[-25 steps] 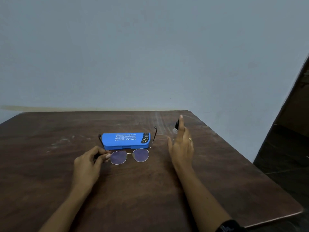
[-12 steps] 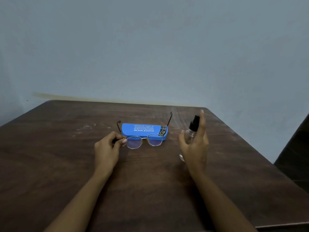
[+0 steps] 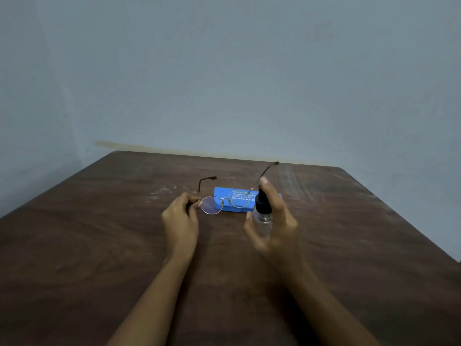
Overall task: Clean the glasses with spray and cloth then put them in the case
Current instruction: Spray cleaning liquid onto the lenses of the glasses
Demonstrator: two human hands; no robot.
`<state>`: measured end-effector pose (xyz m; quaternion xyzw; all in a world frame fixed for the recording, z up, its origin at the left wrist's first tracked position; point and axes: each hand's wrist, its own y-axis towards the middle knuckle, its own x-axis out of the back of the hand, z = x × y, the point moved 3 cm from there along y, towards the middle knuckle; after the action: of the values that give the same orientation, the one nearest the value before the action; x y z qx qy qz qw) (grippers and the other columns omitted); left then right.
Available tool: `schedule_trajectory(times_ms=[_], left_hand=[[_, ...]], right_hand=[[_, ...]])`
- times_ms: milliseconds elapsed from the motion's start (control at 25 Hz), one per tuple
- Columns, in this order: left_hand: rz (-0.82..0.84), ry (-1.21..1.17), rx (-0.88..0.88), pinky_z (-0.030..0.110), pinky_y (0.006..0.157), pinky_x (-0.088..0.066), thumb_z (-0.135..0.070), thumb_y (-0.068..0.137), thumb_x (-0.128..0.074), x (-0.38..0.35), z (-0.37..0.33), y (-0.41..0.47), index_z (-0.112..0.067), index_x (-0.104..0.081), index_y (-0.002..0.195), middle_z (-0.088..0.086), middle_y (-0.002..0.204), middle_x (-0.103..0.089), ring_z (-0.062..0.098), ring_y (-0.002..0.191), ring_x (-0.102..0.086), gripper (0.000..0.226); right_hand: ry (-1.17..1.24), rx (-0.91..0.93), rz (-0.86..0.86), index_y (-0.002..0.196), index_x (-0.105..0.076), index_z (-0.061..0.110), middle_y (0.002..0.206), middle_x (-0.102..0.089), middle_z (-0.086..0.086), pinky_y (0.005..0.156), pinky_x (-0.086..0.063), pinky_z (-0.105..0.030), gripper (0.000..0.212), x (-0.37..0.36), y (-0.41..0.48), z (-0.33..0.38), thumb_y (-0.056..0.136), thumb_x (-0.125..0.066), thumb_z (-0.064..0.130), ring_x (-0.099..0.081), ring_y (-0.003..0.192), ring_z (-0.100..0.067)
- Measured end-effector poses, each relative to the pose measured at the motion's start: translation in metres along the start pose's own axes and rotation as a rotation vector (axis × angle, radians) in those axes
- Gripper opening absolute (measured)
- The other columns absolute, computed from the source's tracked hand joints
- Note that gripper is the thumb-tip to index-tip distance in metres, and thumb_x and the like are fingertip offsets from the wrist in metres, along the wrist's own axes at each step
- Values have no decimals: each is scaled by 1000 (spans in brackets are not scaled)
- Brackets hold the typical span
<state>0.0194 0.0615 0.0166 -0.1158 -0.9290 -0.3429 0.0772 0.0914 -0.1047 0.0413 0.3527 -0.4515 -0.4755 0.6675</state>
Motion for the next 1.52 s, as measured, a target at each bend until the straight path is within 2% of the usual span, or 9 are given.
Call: schedule_trajectory(times_ms=[160, 280, 360, 600, 840, 1000, 1120, 1240, 1520], left_hand=[[-6, 13, -1, 2, 59, -35, 9, 75, -58, 1, 0, 1, -3, -63, 71, 0, 68, -61, 15, 63, -53, 13], [-5, 2, 14, 13, 58, -38, 8, 75, -58, 1, 2, 1, -3, -63, 70, 4, 69, -65, 18, 63, -56, 13], [-23, -5, 31, 20, 59, -37, 9, 73, -58, 1, 5, 1, -3, -63, 70, 9, 70, -68, 21, 64, -58, 13], [-40, 8, -8, 2, 57, -34, 10, 74, -57, 1, 3, 2, -3, -63, 70, 3, 68, -64, 15, 61, -53, 15], [-5, -11, -22, 2, 58, -35, 9, 74, -58, 0, 0, 1, -4, -63, 70, -3, 67, -59, 4, 63, -47, 14], [15, -6, -34, 1, 58, -34, 8, 74, -59, 0, -4, -2, -3, -63, 70, -4, 66, -58, 5, 53, -45, 13], [9, -21, -44, 1, 58, -34, 9, 73, -59, 0, -4, -1, -4, -63, 70, -4, 65, -58, 2, 65, -48, 14], [23, -25, -57, 1, 58, -34, 9, 73, -59, -1, -4, -2, -4, -62, 69, -3, 65, -58, 1, 66, -48, 14], [33, -30, -50, 1, 59, -35, 9, 74, -60, -3, -3, -2, -4, -63, 71, -2, 68, -60, 2, 68, -50, 13]], right_hand=[[-18, -155, 371, 133, -30, 40, 82, -48, 27, 66, -40, -13, 74, -19, 5, 1, 71, -56, 8, -48, 68, 5], [20, -239, 512, 129, -34, 39, 71, -43, 25, 61, -38, -23, 68, -41, 13, -4, 68, -50, 15, -45, 63, 1], [39, -288, 504, 125, -36, 38, 68, -43, 22, 60, -38, -27, 64, -47, 17, -5, 66, -48, 17, -43, 59, -3], [-11, -301, 485, 120, -41, 35, 54, -43, 11, 58, -42, -34, 59, -35, 13, -12, 67, -54, 11, -42, 53, -10], [-17, -302, 493, 116, -43, 33, 59, -46, 12, 59, -42, -34, 54, -33, 11, -9, 65, -52, 17, -45, 58, -14], [3, -310, 503, 123, -42, 35, 59, -49, 10, 56, -37, -25, 62, -31, 10, -8, 66, -52, 16, -44, 55, -13], [29, -325, 517, 124, -44, 35, 64, -55, 3, 54, -35, -19, 62, -30, 9, -7, 65, -52, 17, -44, 56, -12], [61, -349, 488, 114, -47, 31, 56, -50, 12, 51, -34, -13, 53, -29, 8, -8, 63, -53, 15, -43, 53, -9], [46, -339, 495, 122, -44, 29, 56, -45, 13, 49, -33, -12, 60, -27, 10, -5, 70, -59, 5, -44, 51, -7]])
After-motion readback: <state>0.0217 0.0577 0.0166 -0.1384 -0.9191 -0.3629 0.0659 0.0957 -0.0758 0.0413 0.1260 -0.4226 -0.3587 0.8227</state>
